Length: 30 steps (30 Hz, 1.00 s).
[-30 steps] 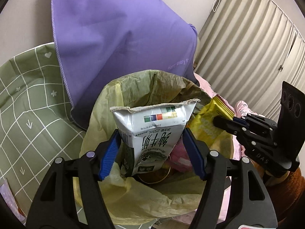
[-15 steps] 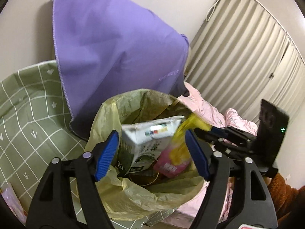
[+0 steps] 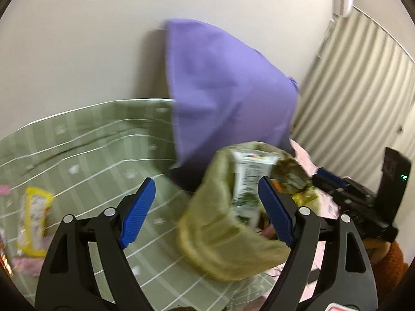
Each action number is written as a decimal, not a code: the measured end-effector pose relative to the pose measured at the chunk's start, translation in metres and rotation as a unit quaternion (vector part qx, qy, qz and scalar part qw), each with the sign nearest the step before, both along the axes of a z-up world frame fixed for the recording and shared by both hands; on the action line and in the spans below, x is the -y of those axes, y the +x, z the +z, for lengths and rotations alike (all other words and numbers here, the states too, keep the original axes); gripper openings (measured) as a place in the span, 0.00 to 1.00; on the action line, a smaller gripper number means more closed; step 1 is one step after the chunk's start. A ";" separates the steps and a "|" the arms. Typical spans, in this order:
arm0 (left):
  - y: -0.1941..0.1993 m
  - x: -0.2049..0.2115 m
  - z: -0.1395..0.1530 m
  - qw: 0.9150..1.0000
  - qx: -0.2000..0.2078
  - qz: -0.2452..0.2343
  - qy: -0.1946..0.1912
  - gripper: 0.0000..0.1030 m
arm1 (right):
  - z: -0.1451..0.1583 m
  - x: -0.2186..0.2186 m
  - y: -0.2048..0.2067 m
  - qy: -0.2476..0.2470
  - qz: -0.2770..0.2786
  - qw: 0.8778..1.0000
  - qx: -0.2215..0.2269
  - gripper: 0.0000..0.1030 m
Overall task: Collect trash
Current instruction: 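Move both tools back over the trash on the cloth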
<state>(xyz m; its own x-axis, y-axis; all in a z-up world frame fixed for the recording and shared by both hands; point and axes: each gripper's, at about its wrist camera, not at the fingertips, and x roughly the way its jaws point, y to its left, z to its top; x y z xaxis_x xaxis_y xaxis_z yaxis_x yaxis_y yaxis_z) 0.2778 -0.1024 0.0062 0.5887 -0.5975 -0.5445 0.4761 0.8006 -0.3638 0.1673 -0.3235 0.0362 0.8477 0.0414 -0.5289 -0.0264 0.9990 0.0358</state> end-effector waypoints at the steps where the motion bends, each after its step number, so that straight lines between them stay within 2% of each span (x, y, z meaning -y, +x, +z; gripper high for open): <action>1: -0.002 -0.011 -0.003 1.000 0.000 0.015 0.002 0.75 | 0.002 -0.005 0.000 0.003 0.004 1.000 0.003 0.35; 7: -0.010 -0.083 -0.028 0.995 -0.027 0.096 0.009 0.75 | 0.004 -0.048 0.004 0.026 0.052 0.998 0.010 0.35; 11: -0.018 -0.139 -0.046 0.986 -0.044 0.158 0.020 0.75 | -0.005 -0.080 0.014 0.038 0.087 0.995 -0.001 0.35; 15: -0.028 -0.200 -0.057 0.972 -0.052 0.228 0.028 0.75 | -0.016 -0.115 0.026 0.055 0.128 0.990 -0.020 0.36; 17: -0.033 -0.232 -0.063 0.962 -0.057 0.266 0.032 0.75 | -0.021 -0.131 0.031 0.058 0.146 0.987 -0.029 0.36; 21: -0.037 -0.280 -0.072 0.946 -0.075 0.314 0.030 0.76 | -0.036 -0.163 0.040 0.057 0.183 0.980 -0.055 0.37; 22: -0.036 -0.285 -0.075 0.944 -0.078 0.319 0.030 0.77 | -0.040 -0.169 0.041 0.055 0.188 0.979 -0.060 0.41; 23: -0.036 -0.291 -0.077 0.943 -0.082 0.322 0.028 0.80 | -0.043 -0.174 0.041 0.054 0.191 0.978 -0.063 0.50; 27: -0.030 -0.310 -0.087 0.942 -0.110 0.316 0.011 0.81 | -0.053 -0.186 0.042 0.057 0.199 0.976 -0.068 0.51; 30: -0.020 -0.309 -0.082 0.946 -0.090 0.310 0.025 0.81 | -0.060 -0.189 0.044 0.064 0.205 0.973 -0.087 0.51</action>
<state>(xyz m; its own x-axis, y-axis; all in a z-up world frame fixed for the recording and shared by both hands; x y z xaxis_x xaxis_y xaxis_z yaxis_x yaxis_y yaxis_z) 0.2578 0.2070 -0.0754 0.7131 -0.1383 -0.6872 -0.1573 0.9237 -0.3492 0.2115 -0.1350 -0.0234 0.6438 0.4318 -0.6317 -0.4045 0.8928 0.1980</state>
